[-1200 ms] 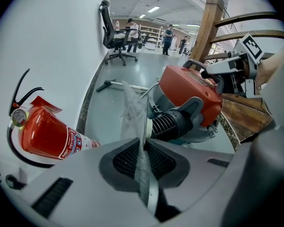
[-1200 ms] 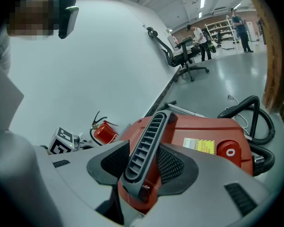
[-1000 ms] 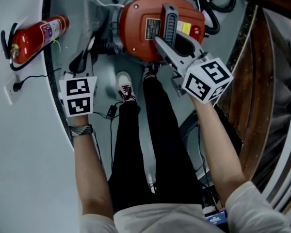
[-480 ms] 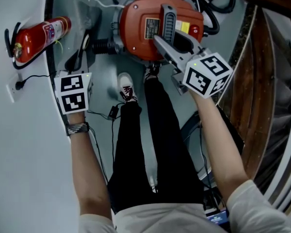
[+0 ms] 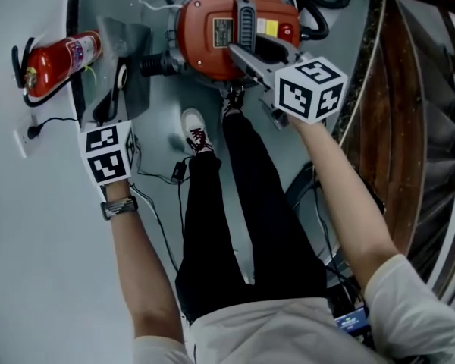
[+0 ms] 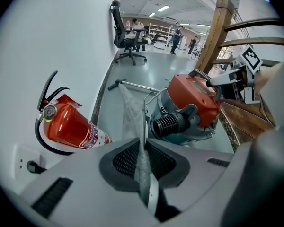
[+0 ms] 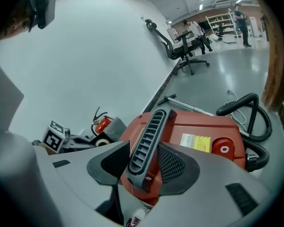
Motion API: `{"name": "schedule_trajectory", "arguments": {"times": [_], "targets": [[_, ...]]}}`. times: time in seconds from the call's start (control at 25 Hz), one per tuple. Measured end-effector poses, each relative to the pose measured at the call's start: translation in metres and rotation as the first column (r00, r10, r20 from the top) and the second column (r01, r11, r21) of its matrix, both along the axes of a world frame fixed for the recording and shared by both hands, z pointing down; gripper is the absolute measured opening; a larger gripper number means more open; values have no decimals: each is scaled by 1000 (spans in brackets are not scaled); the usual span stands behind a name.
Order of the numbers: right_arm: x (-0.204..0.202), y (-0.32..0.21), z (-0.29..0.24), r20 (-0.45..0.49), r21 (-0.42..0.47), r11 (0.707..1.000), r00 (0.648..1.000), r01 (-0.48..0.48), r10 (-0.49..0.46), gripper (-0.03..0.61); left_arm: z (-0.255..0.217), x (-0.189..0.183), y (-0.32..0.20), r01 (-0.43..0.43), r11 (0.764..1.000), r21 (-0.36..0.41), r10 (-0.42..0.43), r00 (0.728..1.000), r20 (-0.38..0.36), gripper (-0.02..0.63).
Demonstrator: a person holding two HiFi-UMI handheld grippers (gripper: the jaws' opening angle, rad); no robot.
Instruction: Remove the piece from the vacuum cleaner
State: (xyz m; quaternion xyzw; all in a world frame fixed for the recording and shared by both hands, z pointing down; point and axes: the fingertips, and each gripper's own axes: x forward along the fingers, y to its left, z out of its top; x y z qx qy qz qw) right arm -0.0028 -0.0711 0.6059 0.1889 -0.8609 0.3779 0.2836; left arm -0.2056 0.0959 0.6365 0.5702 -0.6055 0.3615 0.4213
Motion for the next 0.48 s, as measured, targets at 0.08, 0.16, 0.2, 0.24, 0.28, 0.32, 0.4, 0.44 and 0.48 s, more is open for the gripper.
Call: {"name": "schedule_trajectory", "arguments": {"times": [0.08,0.16,0.2,0.24,0.28,0.32,0.4,0.44,0.48], "targets": [[6,2,-1,-48,3,1000,999,-9,9,184,-6,3,4,-13,1000,12,13,1000,0,32],[10,6,-1,-76,-1,1000,997,-17,17,184,-11,7,7,-21,999,31,21,1000,4,32],[11,8,-2,-82,0,1000,997,-13,13,184,-15,8,9,-25,999,39,25,1000,10,32],[13,12,-3,-87,2,1000,996,-6,6,184,-18,9,10,-29,998,48,28,999,21,32],[16,17,-5,-91,3,1000,996,2,-1,183,-22,11,12,-36,998,57,34,999,31,32],[22,22,-7,-97,4,1000,995,8,-8,183,-26,14,13,-44,997,67,42,998,37,31],[35,34,-13,-106,12,1000,994,26,-24,181,-34,20,15,-56,995,87,53,998,39,32],[41,38,-16,-109,19,999,993,37,-35,179,-38,21,15,-56,994,99,53,998,38,31],[45,42,-20,-111,26,998,993,49,-45,176,-43,21,15,-54,993,109,50,998,39,32]]}}
